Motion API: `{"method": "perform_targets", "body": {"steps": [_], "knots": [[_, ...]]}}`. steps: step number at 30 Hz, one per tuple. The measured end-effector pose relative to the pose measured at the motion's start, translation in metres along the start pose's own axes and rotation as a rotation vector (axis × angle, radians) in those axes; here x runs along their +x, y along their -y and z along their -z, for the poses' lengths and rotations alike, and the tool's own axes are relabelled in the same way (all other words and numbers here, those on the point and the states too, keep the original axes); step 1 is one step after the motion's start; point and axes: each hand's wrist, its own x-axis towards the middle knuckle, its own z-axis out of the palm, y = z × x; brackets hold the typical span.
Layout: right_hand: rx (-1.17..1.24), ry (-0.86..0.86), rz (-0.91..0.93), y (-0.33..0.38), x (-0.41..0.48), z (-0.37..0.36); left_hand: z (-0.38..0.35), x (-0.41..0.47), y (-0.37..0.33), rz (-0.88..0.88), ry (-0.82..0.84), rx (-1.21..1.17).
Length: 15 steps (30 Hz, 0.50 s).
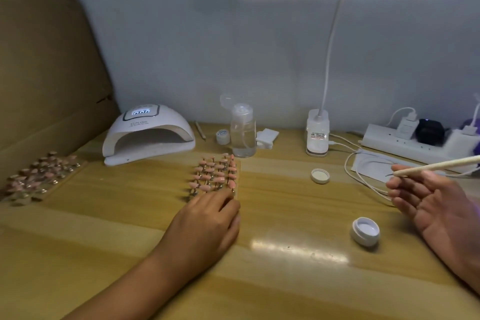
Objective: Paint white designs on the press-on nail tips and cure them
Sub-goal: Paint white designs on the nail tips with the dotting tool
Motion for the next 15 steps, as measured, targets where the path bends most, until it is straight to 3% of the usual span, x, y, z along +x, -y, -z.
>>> {"method": "perform_targets", "body": {"steps": [8,15], "knots": [[-0.079,-0.053,0.027,-0.002,0.003,0.005,0.01,0.002,-0.006,-0.024,0.069,-0.117],[-0.287,-0.092,0.137,-0.004,-0.001,-0.005,0.02,-0.006,-0.052,-0.285,0.116,-0.409]]}}
